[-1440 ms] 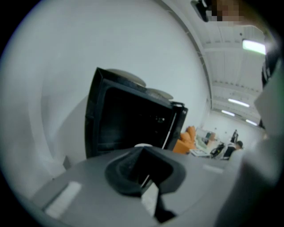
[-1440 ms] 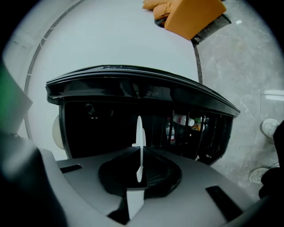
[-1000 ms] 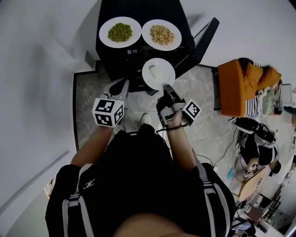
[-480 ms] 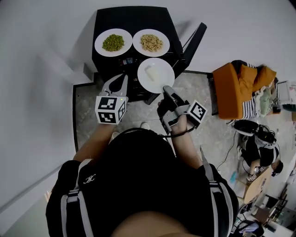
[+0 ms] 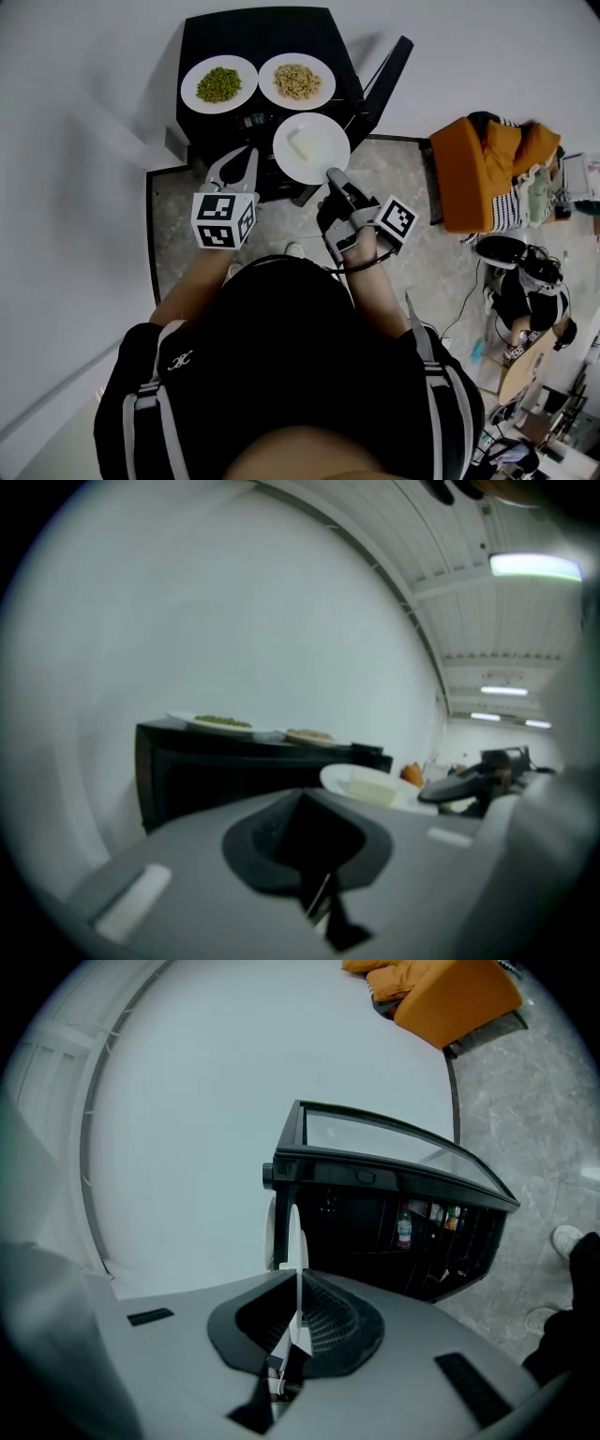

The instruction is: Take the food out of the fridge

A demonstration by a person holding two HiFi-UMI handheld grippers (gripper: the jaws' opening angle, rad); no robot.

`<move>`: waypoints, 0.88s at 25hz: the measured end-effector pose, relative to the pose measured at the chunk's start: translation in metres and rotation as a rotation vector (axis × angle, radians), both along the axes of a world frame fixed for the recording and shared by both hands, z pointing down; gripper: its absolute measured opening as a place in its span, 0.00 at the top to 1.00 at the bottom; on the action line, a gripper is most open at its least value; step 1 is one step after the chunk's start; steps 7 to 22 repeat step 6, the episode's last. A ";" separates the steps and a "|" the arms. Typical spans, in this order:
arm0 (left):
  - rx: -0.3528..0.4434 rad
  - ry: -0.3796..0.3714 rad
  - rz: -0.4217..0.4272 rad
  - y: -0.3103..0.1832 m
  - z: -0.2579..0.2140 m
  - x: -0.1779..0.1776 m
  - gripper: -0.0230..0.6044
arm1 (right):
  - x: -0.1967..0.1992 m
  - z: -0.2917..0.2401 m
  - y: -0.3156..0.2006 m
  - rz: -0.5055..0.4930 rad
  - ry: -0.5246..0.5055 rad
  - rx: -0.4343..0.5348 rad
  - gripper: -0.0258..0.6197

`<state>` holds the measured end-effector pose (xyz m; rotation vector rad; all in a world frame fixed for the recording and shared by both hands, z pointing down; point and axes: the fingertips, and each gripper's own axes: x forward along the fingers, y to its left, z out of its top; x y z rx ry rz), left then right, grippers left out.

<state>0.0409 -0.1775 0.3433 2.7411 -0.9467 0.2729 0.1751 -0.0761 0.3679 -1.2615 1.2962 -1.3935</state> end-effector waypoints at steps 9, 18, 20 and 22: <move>0.011 -0.008 -0.004 -0.001 0.001 -0.001 0.96 | 0.002 0.001 -0.003 -0.002 -0.021 0.009 0.94; 0.011 -0.008 -0.004 -0.001 0.001 -0.001 0.96 | 0.002 0.001 -0.003 -0.002 -0.021 0.009 0.94; 0.011 -0.008 -0.004 -0.001 0.001 -0.001 0.96 | 0.002 0.001 -0.003 -0.002 -0.021 0.009 0.94; 0.011 -0.008 -0.004 -0.001 0.001 -0.001 0.96 | 0.002 0.001 -0.003 -0.002 -0.021 0.009 0.94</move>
